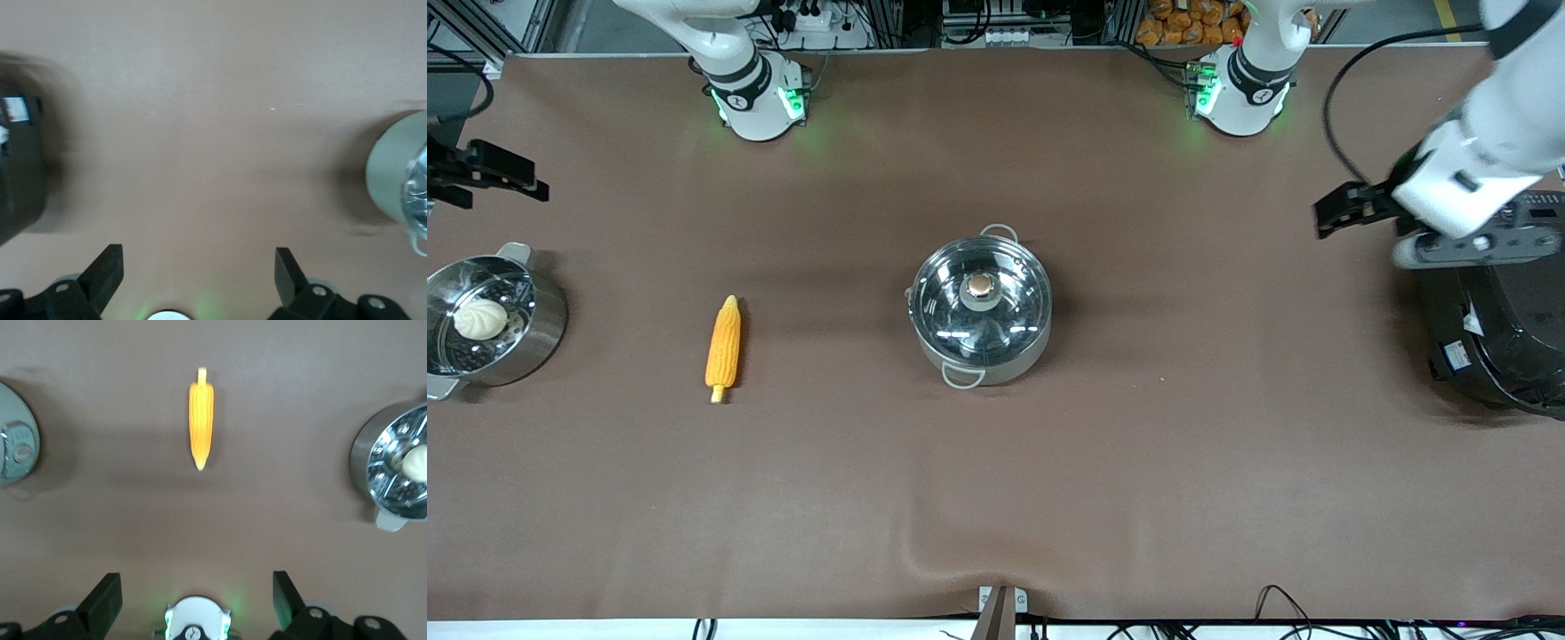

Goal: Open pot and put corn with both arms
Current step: 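Reach the left gripper toward the lid while the right gripper approaches the corn, then lower the left gripper onto the lid knob while the right gripper reaches the corn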

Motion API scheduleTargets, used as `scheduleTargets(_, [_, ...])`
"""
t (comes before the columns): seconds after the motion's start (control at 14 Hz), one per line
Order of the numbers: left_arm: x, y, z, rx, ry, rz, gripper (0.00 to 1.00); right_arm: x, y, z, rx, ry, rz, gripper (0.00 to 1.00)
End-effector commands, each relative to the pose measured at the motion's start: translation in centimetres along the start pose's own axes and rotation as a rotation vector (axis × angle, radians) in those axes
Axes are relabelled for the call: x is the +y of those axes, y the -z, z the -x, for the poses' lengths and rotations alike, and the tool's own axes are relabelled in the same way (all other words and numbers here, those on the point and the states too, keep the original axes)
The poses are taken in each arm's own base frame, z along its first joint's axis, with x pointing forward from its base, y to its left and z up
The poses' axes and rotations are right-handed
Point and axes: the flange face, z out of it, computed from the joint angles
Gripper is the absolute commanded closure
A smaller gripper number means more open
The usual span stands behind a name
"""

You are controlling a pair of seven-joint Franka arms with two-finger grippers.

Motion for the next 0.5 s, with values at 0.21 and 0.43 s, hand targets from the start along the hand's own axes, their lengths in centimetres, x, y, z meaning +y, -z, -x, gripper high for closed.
scheduleTargets(0.21, [18.8, -4.7, -0.4, 0.024, 0.160, 0.048, 0.00, 2.9, -7.7, -6.0, -0.173, -0.034, -0.020, 0.00])
scheduleTargets(0.43, [27.5, -8.7, 0.7, 0.049, 0.245, 0.094, 0.00, 4.6, -14.3, -9.9, -0.241, -0.052, -0.024, 0.00])
